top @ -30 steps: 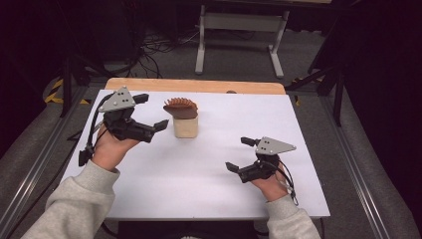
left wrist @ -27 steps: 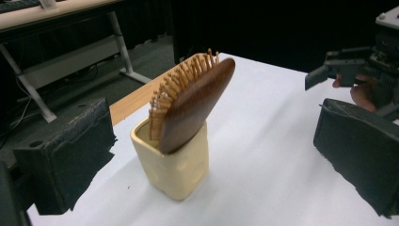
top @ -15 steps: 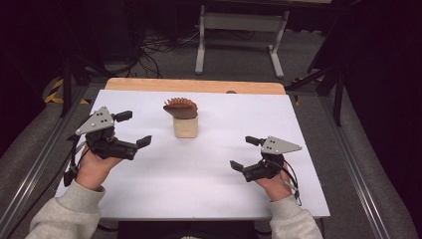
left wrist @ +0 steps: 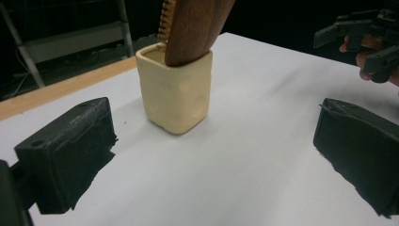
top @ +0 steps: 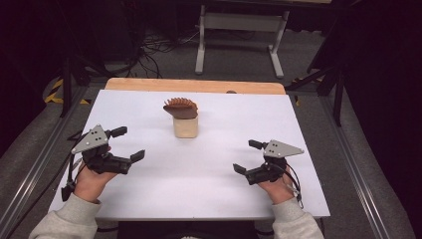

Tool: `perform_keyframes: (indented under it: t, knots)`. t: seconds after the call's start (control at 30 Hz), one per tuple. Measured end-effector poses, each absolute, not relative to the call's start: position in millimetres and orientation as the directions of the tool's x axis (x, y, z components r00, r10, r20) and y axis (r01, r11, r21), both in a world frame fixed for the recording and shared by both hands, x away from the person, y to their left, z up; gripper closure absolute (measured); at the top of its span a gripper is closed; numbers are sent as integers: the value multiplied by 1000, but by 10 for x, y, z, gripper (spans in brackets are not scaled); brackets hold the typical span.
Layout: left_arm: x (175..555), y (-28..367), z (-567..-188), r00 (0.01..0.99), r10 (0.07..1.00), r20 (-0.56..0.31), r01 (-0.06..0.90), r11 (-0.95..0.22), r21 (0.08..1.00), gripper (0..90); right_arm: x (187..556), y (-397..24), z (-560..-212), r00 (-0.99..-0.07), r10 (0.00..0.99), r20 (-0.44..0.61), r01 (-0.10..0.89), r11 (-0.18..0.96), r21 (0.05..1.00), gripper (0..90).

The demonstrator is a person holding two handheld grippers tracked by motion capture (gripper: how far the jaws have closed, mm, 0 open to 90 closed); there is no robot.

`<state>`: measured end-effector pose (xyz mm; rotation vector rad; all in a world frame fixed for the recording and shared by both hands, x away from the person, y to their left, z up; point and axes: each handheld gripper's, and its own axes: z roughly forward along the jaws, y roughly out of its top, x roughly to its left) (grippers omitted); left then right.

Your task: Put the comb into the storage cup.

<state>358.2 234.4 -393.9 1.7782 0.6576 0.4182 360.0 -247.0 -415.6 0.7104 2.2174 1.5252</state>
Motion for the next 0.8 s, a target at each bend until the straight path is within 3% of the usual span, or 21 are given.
perform_keyframes:
  t: [0.8]
  knots:
    - [3467, 2528, -4625, 738, 668, -93, 266, -162, 950, 5, 3518, -2576, -4343, -797, 605, 4, 230, 297, 927, 1]
